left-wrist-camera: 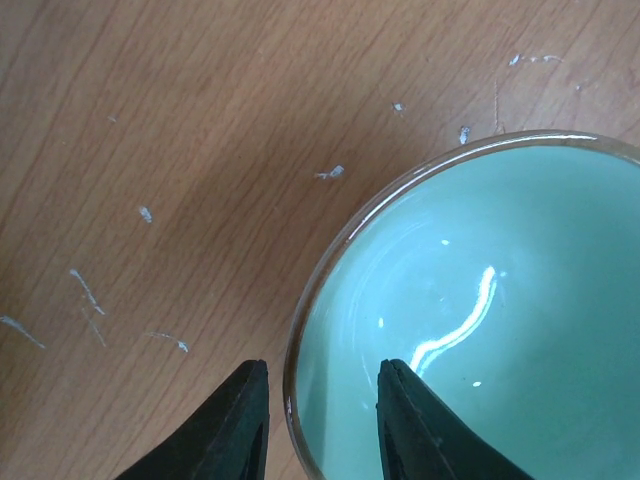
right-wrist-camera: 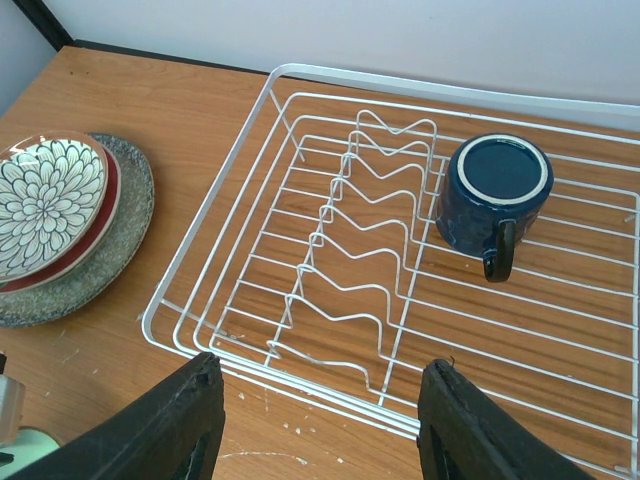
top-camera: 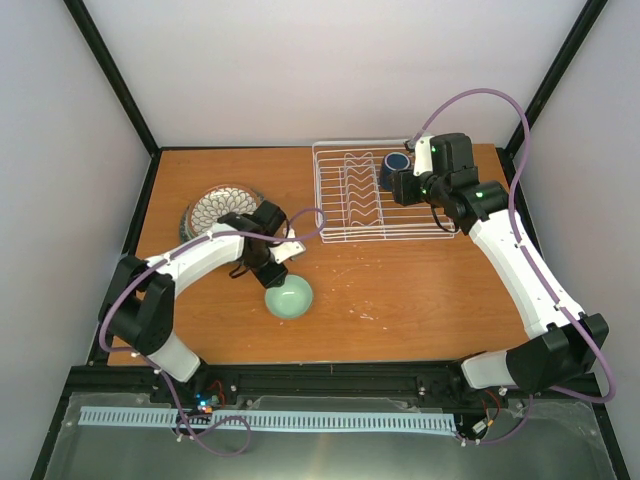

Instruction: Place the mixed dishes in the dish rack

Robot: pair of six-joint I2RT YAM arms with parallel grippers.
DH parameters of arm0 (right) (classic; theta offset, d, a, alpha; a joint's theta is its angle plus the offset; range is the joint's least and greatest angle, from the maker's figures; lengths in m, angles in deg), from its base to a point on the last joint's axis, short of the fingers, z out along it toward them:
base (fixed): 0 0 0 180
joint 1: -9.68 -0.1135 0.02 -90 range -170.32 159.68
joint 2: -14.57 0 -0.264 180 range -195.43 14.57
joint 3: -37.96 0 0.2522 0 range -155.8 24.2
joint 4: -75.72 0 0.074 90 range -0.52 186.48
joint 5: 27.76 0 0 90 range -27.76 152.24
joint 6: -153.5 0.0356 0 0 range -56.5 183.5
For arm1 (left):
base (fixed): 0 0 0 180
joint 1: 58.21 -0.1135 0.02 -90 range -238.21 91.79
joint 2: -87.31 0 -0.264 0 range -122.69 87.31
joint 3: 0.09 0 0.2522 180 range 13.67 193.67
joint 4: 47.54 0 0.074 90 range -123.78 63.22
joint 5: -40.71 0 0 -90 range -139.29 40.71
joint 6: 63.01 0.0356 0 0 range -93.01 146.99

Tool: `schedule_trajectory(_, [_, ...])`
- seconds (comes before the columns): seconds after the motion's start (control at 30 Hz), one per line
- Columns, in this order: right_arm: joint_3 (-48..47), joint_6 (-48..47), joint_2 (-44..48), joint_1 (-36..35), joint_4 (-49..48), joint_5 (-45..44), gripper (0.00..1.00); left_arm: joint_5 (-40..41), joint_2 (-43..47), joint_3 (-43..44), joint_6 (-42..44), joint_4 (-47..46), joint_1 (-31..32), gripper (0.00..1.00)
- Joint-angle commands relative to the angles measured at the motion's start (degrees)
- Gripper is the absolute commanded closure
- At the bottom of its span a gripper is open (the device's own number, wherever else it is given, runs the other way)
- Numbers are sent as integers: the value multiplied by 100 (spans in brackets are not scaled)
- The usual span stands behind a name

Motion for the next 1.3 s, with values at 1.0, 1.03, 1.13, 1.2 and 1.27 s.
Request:
schedule_trajectory(1.0, [9, -47, 34, -49, 8, -227, 46, 180, -716, 659, -105, -271, 26, 99])
schedule_trajectory(1.03, [14, -40, 35, -49, 0, -251, 46, 241, -649, 671, -128, -327, 28, 99])
schedule_trajectory(1.13, [13, -9, 42, -49, -14, -341, 46, 232, -337, 629, -156, -615, 22, 99])
schedule_trajectory(1.2, [10, 9, 45, -43, -39, -381, 46, 101, -31, 494, -145, -939, 24, 99])
schedule_trajectory(1.27, [17, 44, 63, -49, -66, -435, 46, -175, 275, 405, -140, -1276, 19, 99])
